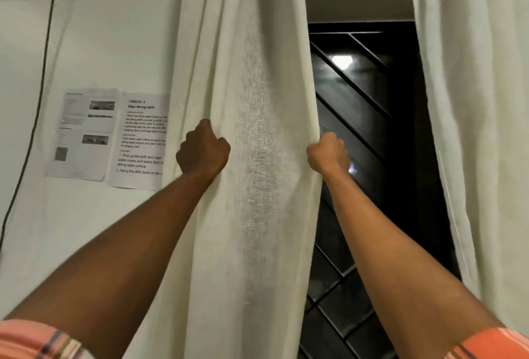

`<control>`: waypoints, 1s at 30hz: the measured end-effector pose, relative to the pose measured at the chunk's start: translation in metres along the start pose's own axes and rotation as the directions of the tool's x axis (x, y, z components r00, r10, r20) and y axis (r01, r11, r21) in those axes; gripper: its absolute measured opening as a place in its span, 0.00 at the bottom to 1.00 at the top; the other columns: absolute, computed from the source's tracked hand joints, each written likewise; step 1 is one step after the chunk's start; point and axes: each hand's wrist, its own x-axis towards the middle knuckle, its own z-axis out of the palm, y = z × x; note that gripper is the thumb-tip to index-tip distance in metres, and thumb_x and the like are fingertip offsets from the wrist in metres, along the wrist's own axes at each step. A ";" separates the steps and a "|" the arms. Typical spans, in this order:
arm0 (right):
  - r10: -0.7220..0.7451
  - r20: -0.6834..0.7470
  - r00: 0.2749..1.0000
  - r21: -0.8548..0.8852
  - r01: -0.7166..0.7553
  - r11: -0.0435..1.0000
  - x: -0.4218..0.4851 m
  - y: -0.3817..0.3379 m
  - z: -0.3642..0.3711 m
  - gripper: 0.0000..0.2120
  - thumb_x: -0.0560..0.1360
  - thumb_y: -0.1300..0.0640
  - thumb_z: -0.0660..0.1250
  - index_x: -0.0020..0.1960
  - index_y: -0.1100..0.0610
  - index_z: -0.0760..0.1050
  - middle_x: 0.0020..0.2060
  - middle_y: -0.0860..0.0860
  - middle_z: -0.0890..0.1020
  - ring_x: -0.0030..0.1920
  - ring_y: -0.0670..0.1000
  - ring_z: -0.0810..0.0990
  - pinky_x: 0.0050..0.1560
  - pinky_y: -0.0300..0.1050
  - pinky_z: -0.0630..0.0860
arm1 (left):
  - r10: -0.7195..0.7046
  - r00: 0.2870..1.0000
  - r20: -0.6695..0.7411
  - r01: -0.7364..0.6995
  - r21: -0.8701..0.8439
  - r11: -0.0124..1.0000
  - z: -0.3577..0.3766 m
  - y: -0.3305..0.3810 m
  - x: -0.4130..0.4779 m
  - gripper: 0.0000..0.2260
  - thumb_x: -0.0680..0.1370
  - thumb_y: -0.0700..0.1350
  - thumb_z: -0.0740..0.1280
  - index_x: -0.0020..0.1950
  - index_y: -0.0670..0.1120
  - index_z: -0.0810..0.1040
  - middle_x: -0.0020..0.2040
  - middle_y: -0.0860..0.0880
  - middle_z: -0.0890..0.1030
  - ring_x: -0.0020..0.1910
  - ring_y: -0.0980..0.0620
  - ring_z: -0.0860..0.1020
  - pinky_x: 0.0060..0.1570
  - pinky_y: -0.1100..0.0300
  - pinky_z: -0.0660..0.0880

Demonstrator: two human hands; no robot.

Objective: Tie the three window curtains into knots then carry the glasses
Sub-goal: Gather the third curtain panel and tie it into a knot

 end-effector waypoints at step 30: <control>-0.075 0.181 0.981 0.254 0.027 0.967 -0.036 -0.036 0.046 0.15 0.70 0.59 0.73 0.55 0.60 0.75 0.53 0.56 0.80 0.51 0.58 0.80 0.49 0.52 0.79 | -0.193 0.956 0.222 0.229 -0.149 0.962 0.012 -0.078 -0.030 0.26 0.75 0.51 0.67 0.70 0.46 0.64 0.64 0.43 0.74 0.60 0.39 0.75 0.57 0.47 0.73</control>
